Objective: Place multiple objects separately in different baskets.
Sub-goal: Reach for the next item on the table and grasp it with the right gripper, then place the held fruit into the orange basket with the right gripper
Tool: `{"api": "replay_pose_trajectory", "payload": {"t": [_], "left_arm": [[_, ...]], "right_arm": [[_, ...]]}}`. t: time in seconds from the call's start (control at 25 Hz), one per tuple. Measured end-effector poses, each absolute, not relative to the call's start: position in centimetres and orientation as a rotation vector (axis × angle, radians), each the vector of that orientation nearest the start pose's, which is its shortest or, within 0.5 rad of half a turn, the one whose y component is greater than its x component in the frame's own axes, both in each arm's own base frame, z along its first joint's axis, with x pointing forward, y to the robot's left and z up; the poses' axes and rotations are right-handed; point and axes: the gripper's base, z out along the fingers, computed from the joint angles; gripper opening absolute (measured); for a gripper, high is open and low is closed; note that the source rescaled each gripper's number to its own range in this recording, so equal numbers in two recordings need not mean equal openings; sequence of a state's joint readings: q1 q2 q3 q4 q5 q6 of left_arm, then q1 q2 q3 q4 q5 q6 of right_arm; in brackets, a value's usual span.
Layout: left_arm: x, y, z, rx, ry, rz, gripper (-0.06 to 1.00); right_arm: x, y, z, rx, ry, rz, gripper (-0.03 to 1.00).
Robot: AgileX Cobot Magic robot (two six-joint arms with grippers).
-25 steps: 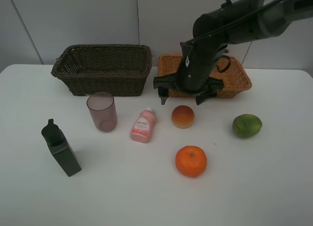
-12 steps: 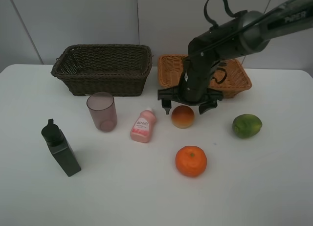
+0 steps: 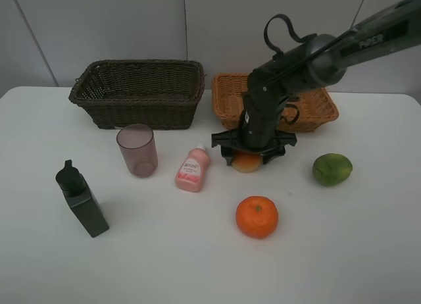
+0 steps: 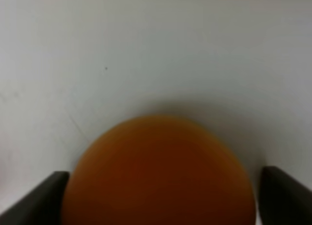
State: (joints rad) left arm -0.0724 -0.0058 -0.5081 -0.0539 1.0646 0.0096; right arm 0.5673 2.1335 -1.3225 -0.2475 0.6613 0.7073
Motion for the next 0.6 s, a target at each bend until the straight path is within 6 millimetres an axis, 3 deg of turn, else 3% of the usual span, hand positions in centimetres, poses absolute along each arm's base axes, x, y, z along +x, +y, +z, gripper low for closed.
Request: {"api": "replay_pose_trajectory", "payload": {"t": [0.04,0.6], "left_arm": [[-0.73,-0.38,27.92,0.087,2.033,-0.104,1.0],[-0.73,-0.38,27.92,0.087,2.033,-0.104,1.0]], "right_arm": [[34.77,20.52,10.3,-0.06,2.893,-0.04,0.0],[34.76,20.53,10.24,-0.065,2.895,-0.048,0.0]]}}
